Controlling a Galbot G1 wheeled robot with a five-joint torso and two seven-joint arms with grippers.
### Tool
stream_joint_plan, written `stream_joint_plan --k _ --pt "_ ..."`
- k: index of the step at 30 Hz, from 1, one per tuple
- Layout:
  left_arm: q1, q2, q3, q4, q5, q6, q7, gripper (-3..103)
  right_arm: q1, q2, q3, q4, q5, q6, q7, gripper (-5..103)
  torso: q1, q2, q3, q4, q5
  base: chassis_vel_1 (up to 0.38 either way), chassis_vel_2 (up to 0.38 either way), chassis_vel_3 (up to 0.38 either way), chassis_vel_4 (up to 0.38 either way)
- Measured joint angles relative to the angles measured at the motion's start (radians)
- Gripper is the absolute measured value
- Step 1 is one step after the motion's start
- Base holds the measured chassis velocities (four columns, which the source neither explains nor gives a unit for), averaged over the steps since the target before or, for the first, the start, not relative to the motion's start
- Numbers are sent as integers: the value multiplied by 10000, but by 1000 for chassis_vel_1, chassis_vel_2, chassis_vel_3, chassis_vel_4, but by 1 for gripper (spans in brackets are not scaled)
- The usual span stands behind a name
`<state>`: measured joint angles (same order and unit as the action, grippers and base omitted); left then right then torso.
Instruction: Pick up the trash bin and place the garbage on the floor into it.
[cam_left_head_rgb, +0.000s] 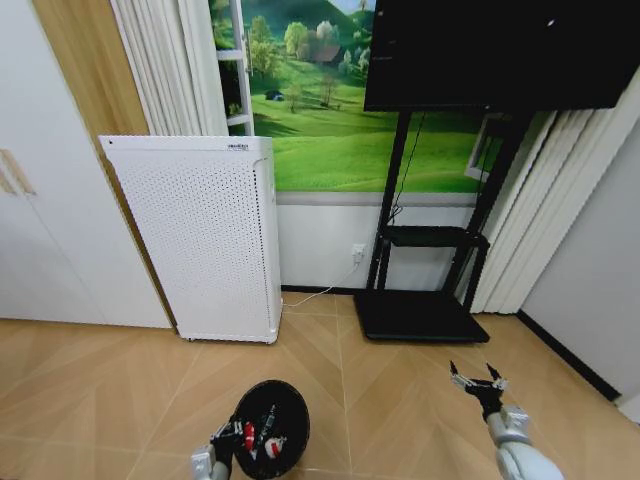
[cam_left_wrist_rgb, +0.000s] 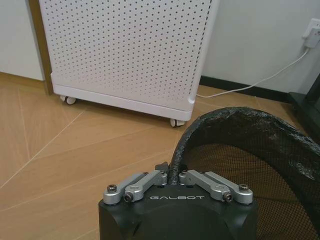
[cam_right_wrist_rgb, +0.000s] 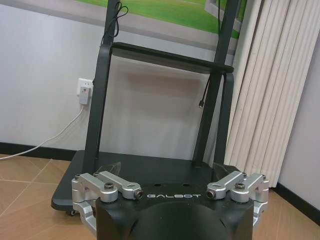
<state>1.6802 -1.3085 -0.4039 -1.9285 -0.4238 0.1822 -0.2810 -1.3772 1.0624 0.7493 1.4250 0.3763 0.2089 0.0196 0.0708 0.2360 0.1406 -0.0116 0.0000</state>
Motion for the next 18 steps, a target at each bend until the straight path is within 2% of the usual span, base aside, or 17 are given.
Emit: stream_joint_plan --k 10,18 --pt "1035 -230 -290 -165 226 0 -125 4 0 0 0 0 0 0 0 100 0 -2 -1 1 0 0 0 0 0" --pt "1198 -328 -584 218 340 -278 -15 4 0 0 0 -1 0 0 0 100 0 -1 -1 0 1 0 0 0 0"
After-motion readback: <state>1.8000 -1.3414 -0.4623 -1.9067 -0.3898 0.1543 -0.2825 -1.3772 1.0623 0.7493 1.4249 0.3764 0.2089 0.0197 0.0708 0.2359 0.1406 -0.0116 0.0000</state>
